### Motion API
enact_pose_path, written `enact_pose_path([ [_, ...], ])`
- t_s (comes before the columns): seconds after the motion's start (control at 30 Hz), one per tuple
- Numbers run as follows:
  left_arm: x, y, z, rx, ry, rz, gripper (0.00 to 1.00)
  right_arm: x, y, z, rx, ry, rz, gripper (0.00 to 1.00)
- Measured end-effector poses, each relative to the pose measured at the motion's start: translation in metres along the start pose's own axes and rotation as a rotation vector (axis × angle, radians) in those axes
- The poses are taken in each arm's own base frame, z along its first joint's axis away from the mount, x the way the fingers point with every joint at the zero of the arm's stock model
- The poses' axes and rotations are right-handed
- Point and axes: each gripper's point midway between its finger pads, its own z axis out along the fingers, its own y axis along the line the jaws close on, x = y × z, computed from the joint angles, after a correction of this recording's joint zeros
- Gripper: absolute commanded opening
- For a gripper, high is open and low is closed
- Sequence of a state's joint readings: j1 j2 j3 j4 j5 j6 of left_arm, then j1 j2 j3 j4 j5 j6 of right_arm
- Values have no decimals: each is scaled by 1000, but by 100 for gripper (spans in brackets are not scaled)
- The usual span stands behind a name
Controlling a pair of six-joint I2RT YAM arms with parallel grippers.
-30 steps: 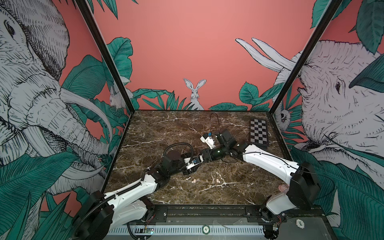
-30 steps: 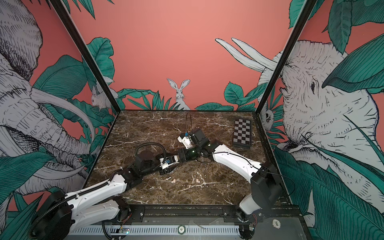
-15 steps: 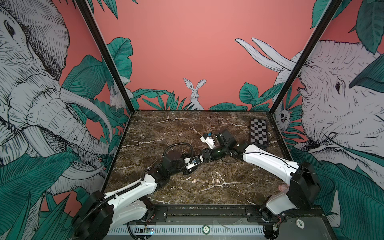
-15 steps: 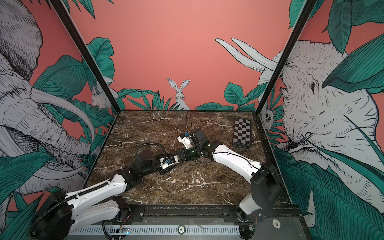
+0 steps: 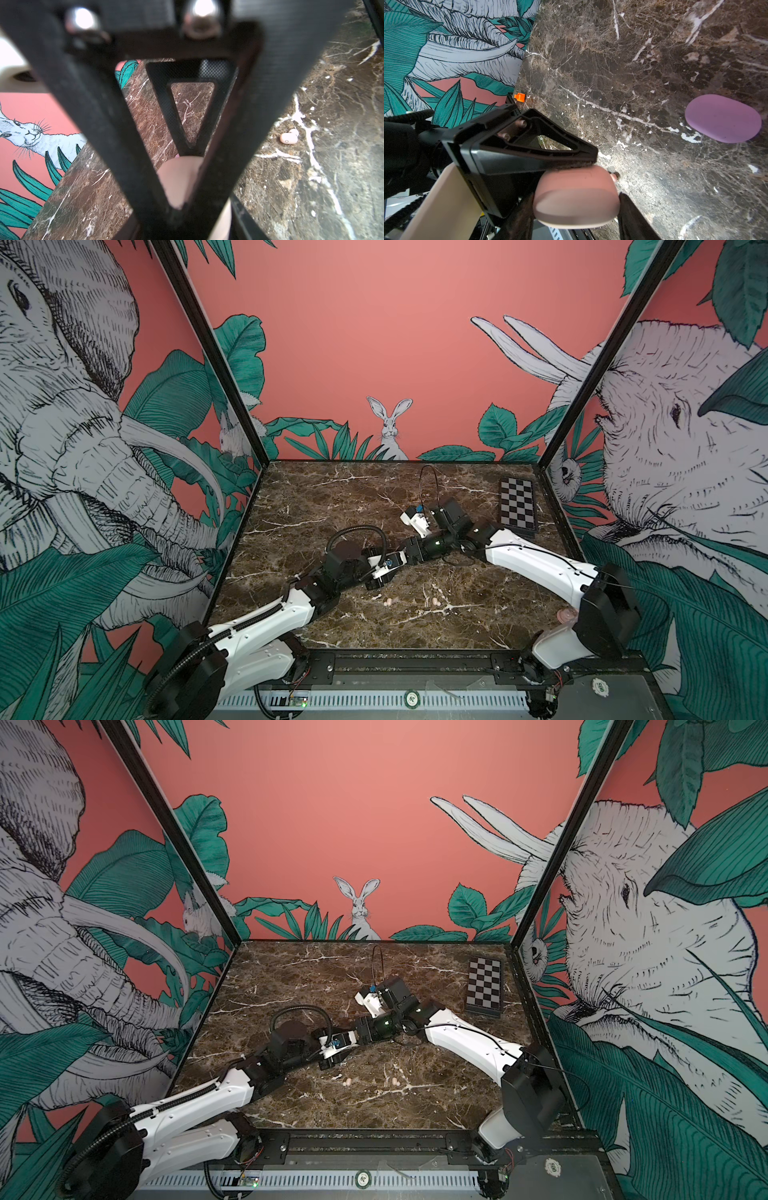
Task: Insert the wireless bluetooth earbuds into the charging case
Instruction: 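Close the left gripper on the pink case held by the right gripper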
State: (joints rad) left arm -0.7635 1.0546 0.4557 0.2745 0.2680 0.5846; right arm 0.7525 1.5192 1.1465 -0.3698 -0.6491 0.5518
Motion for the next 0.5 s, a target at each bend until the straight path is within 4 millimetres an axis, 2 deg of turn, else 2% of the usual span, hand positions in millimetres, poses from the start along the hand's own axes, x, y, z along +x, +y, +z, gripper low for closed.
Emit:
enact_pose_path([
  [0.17,0,0,0,1,0,3,49,0,1,0,-4,2,2,0],
  [0.37,0,0,0,1,0,3,56,1,2,0,-12,6,2,0],
  [0.5,0,0,0,0,0,6,54,1,3,0,-16,7,1,0],
])
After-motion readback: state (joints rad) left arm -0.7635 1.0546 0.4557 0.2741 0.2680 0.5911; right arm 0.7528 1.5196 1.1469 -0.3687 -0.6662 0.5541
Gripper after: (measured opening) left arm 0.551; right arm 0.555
